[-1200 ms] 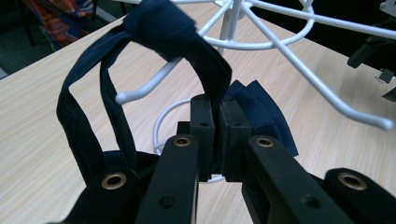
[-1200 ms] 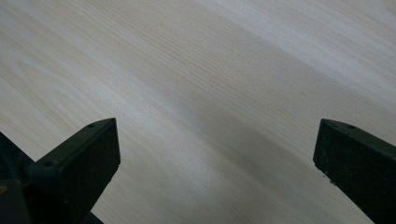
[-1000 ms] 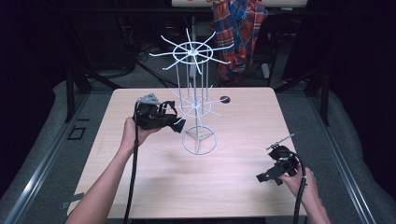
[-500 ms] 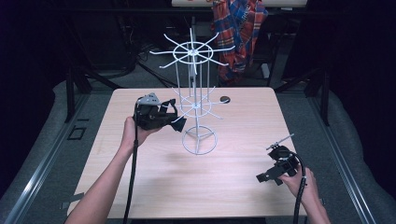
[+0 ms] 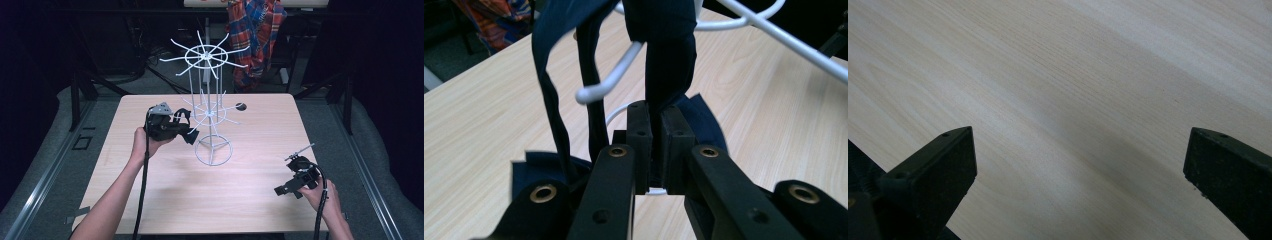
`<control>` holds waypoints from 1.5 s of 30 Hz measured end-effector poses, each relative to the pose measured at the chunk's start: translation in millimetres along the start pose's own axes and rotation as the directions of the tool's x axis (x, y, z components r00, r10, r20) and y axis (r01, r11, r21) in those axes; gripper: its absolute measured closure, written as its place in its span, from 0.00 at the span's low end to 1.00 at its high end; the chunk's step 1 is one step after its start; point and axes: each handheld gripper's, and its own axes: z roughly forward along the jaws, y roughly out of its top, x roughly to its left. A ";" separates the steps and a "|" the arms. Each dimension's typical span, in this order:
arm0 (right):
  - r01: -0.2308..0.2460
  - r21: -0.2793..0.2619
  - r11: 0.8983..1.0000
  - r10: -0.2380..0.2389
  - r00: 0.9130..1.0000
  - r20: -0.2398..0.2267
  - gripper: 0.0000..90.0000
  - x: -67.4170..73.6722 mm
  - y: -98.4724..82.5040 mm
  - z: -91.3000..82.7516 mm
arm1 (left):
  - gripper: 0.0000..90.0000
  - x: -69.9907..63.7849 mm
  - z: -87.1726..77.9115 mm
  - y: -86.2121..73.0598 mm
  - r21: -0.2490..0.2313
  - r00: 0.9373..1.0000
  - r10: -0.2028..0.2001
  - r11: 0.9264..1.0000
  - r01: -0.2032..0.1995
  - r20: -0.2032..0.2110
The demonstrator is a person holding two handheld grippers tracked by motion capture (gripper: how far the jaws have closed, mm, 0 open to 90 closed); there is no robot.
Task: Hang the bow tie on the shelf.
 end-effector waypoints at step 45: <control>0.007 0.007 1.000 -0.007 1.000 -0.002 0.00 -0.2 0.3 -2.6 | 0.50 6.1 -6.9 -10.4 0.028 0.995 -0.086 0.996 0.088 -0.052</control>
